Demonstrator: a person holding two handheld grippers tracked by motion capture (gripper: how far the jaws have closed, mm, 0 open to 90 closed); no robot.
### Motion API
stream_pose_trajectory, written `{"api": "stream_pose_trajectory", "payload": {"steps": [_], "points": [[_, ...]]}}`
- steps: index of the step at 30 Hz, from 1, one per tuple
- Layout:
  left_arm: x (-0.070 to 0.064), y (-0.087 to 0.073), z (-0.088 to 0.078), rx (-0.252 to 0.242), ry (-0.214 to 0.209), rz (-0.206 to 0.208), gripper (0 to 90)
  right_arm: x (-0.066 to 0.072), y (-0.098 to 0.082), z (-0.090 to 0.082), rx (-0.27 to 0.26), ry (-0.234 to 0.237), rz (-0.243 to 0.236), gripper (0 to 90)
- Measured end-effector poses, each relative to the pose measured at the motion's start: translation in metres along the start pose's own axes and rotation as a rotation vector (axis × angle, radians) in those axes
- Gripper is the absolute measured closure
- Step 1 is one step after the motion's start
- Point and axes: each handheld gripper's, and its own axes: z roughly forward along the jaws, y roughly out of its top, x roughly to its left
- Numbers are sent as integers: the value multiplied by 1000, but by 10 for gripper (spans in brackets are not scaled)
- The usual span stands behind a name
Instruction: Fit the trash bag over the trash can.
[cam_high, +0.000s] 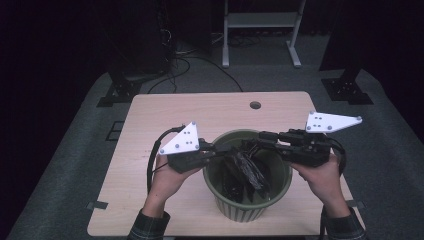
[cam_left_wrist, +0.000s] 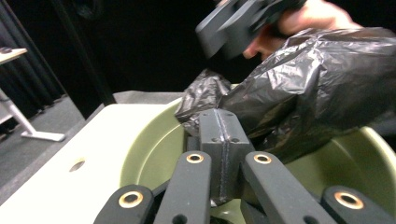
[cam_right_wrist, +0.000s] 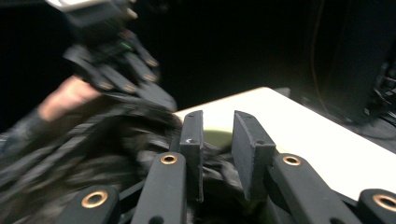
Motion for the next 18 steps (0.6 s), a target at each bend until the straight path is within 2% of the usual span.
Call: {"api": "stream_pose_trajectory", "payload": {"steps": [8, 13, 18], "points": [[2, 5, 10, 28, 17, 12, 898, 14, 10, -3, -41, 98, 0, 704], [3, 5, 12, 27, 20, 8, 898, 19, 10, 1, -33, 121, -4, 695], [4, 5, 13, 34, 22, 9, 898, 20, 12, 3, -39, 141, 10, 688]]}}
